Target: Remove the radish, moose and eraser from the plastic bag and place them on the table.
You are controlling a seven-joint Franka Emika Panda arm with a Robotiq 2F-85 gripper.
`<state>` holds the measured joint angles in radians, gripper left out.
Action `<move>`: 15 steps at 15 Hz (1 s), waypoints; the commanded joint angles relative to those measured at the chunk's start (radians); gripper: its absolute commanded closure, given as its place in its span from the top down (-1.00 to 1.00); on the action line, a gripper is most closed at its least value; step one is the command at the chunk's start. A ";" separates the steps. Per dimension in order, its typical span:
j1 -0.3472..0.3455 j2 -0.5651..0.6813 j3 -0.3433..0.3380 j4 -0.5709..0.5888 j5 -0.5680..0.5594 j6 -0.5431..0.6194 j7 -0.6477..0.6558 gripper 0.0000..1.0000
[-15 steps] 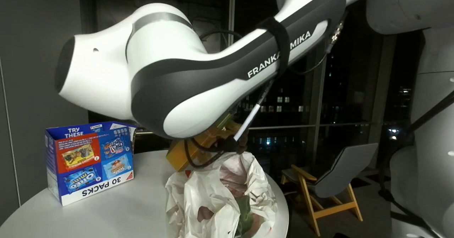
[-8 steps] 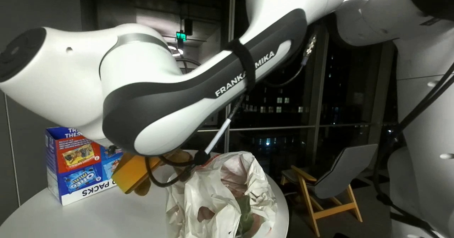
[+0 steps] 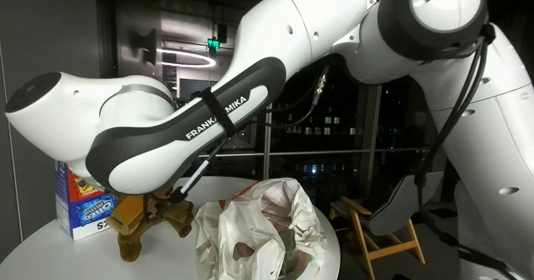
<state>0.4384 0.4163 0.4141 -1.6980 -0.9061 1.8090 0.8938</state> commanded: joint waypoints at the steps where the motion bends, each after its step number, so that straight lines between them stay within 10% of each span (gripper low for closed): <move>1: 0.007 0.023 -0.025 0.078 0.172 0.003 -0.209 0.16; 7: -0.010 -0.148 -0.079 -0.019 0.523 -0.061 -0.315 0.99; 15: -0.134 -0.502 -0.180 -0.382 0.769 -0.158 -0.146 1.00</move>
<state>0.3584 0.0763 0.2619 -1.8952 -0.2143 1.6294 0.7018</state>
